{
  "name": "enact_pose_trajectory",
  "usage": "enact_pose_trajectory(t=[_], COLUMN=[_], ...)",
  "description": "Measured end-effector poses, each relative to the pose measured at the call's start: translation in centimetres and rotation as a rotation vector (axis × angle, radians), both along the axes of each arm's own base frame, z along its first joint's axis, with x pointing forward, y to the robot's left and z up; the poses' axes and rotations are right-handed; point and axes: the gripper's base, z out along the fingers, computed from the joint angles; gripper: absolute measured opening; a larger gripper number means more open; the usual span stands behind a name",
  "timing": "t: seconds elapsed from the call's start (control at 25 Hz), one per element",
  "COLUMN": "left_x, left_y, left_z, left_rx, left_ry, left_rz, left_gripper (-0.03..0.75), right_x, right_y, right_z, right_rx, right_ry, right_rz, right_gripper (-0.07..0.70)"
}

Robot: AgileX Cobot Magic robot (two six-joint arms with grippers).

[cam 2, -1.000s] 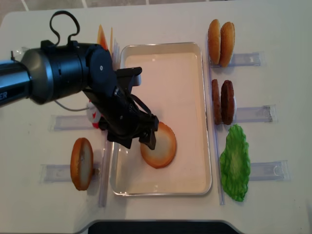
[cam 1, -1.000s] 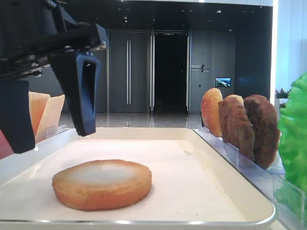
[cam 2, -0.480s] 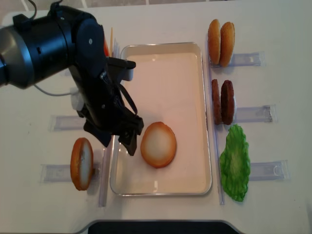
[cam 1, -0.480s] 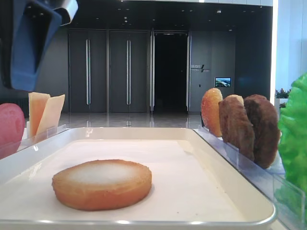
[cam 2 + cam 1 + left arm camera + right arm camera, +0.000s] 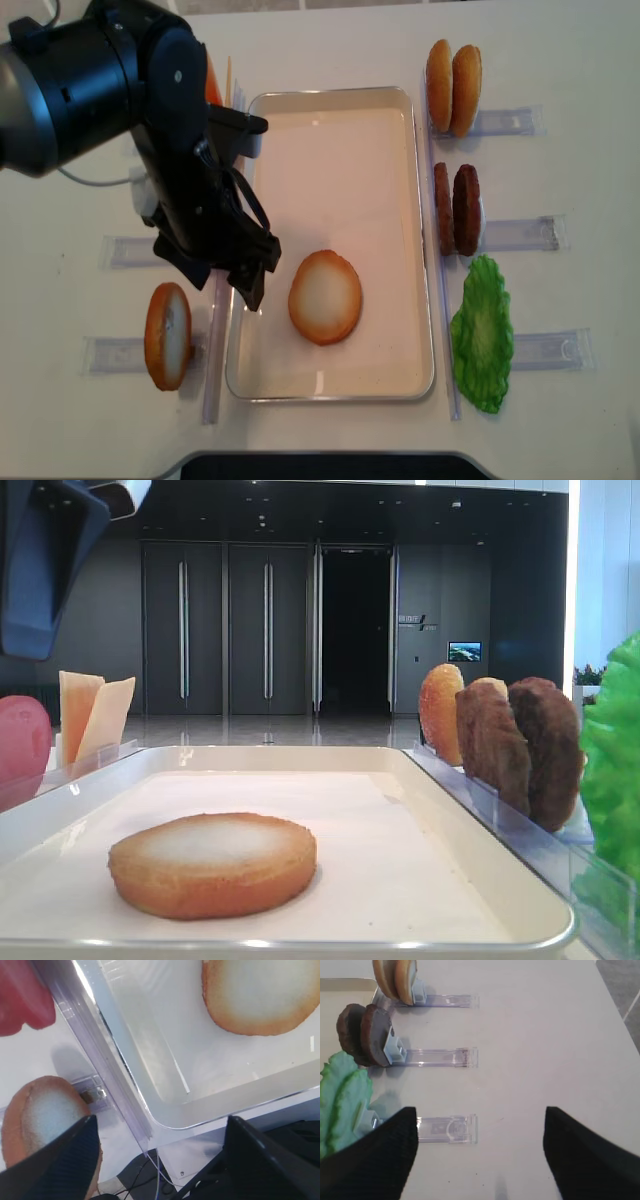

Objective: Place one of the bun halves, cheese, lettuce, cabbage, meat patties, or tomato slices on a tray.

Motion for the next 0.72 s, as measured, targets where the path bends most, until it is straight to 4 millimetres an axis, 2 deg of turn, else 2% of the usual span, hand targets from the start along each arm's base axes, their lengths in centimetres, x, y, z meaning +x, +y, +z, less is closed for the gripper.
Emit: enact_pose_trajectory(t=[0.16, 0.36, 0.72], left_x=[0.2, 0.7, 1.5], left_y=[0.3, 2.4, 10.3], left_z=[0.1, 1.6, 5.6], left_rx=[0.025, 0.013, 0.000], left_ry=[-0.021, -0.073, -0.215], left_rz=[-0.009, 0.054, 0.247], left_gripper=[0.592, 0.592, 0.578], right_x=[0.0, 0.0, 0.0], right_y=[0.0, 0.0, 0.0], right_z=[0.0, 0.0, 0.0], right_rx=[0.000, 0.000, 0.000], right_ry=[0.000, 0.000, -0.001], right_rz=[0.000, 0.000, 0.000], right_gripper=[0.527, 0.527, 0.527])
